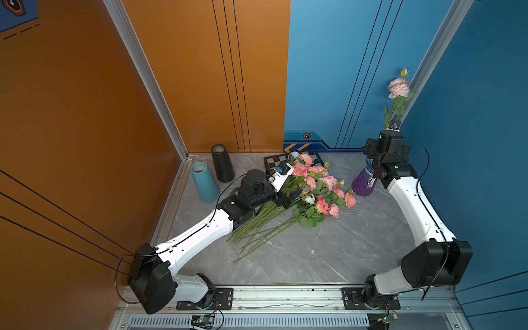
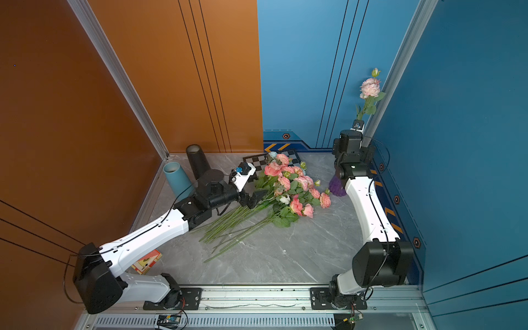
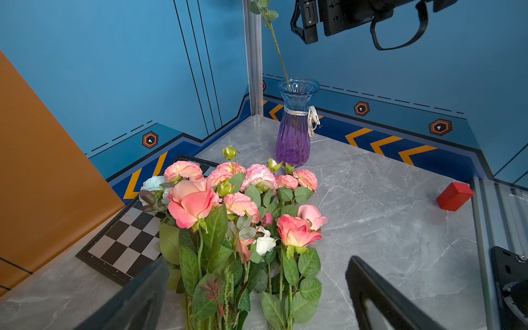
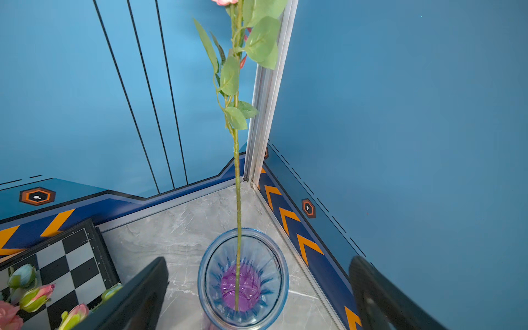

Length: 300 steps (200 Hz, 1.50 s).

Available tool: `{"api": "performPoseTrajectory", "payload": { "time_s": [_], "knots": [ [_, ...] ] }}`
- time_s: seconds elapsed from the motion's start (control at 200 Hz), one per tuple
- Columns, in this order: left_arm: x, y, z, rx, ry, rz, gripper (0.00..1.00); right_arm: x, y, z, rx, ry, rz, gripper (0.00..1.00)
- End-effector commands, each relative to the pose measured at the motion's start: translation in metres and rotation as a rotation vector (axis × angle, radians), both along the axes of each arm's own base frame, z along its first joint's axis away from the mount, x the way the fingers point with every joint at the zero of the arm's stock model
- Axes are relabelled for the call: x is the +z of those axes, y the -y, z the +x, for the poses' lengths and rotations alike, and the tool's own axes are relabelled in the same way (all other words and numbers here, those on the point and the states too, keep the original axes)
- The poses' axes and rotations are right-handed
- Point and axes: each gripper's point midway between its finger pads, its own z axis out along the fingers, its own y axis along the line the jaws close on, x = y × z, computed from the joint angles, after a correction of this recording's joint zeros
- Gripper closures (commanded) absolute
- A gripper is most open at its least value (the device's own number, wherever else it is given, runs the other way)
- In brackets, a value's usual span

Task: Place the pink flowers into the vase
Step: Place the flower in the vase, then pick up the flower at the center of the board.

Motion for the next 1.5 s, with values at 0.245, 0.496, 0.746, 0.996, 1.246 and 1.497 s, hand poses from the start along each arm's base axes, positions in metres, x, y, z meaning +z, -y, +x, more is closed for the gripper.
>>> {"api": "performPoseTrajectory", "payload": {
  "time_s": [0.245,0.496,0.746,0.996,1.246,1.497],
  "knots": [
    [-0.054,-0.041,0.017,0.196,-0.26,0.096,0.01,-0.004,-0.062,-0.011,0.172,-0.056,0.029,0.0],
    [-0.125,-0.073,0.018,0.373,-0.504,0.193,0.01,-0.039,-0.142,-0.007,0.395,-0.187,0.105,0.0],
    [-0.169,-0.072,0.004,0.389,-0.642,0.214,0.01,-0.088,-0.208,-0.019,0.579,-0.308,0.159,0.0],
    [-0.203,-0.065,-0.016,0.379,-0.686,0.296,0.01,-0.126,-0.222,-0.034,0.619,-0.395,0.185,0.0],
    [-0.202,-0.066,0.0,0.405,-0.643,0.318,0.01,-0.144,-0.226,-0.044,0.643,-0.417,0.227,0.0],
    [-0.191,-0.076,0.031,0.44,-0.579,0.288,0.12,-0.143,-0.226,-0.051,0.657,-0.402,0.248,0.0]
  ]
}}
